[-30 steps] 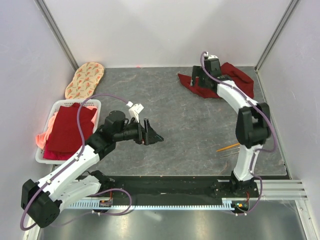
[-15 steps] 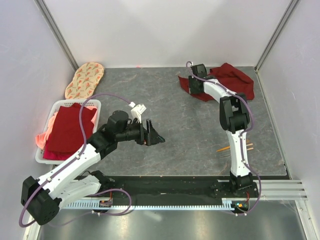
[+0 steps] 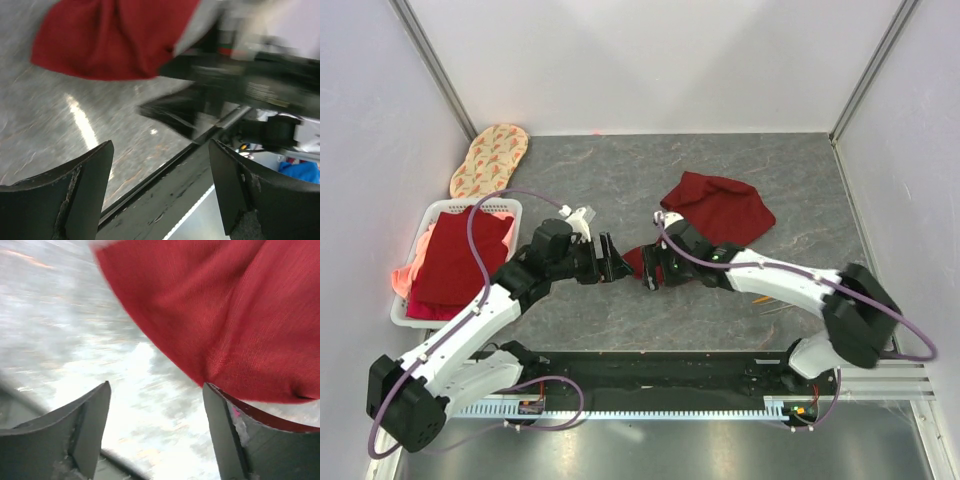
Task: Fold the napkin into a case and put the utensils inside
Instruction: Move the crumpled napkin to the center of the board, then pick up the crumpled napkin from the center of the board.
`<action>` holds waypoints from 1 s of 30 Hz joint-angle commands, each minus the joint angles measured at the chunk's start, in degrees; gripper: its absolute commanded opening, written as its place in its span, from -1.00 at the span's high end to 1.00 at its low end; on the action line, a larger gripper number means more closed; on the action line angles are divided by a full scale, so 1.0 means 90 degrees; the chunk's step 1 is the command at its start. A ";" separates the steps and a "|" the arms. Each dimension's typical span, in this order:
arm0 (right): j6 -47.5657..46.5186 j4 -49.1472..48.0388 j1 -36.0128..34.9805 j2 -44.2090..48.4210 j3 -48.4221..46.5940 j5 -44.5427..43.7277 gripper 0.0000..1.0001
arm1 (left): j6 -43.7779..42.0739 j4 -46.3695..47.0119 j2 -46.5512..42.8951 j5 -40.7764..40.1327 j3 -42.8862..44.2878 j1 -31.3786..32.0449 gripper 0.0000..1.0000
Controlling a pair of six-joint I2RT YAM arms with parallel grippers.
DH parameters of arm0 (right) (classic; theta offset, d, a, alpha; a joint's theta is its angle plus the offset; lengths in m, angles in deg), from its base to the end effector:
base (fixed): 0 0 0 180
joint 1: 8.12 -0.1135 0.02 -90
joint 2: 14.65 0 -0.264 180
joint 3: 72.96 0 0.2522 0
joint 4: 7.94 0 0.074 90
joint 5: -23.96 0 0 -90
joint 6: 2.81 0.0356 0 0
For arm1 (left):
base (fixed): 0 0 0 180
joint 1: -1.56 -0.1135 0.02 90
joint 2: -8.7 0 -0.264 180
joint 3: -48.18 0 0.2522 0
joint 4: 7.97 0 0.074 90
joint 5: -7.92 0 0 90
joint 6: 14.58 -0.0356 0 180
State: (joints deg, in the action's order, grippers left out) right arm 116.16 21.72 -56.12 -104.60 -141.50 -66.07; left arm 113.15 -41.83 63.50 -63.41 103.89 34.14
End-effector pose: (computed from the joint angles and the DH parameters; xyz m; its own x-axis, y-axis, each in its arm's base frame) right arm 0.2164 0.2403 0.2002 -0.8152 -0.1816 -0.5499 -0.3978 0.8656 0.3040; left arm 0.1711 -0.1229 0.2746 -0.8132 -0.1684 -0.5571 0.3020 0.6962 -0.6512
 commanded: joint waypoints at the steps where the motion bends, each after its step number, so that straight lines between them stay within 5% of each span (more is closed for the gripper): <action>1: 0.0648 -0.0031 -0.0066 0.1408 0.0227 -0.0678 -0.77 | 0.0367 -0.0218 0.0189 -0.0182 -0.0354 -0.0075 -0.69; 5: 0.0416 0.0225 0.0070 0.2347 0.0306 -0.1987 -0.96 | 0.0748 -0.0179 0.0482 -0.0102 -0.0599 -0.0075 -0.69; 11: -0.0200 0.0518 0.0919 0.1900 -0.0591 -0.1697 -0.96 | 0.1158 -0.0160 0.1077 -0.0639 -0.0736 -0.0104 -0.73; 25: -0.2700 0.1425 0.1291 -0.2035 -0.4302 -0.2056 -0.76 | 0.1393 0.1343 0.3352 0.0121 -0.0277 -0.0738 -0.43; 30: -0.1863 0.2100 0.1896 -0.3168 -0.5580 -0.2000 -0.69 | 0.1471 0.2075 0.3422 0.0425 -0.0413 -0.0885 -0.40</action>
State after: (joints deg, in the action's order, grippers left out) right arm 96.52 34.96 -43.58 -128.38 -183.36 -83.06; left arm 124.41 -30.62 94.02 -62.21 99.87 26.88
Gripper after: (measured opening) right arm 0.849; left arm 0.697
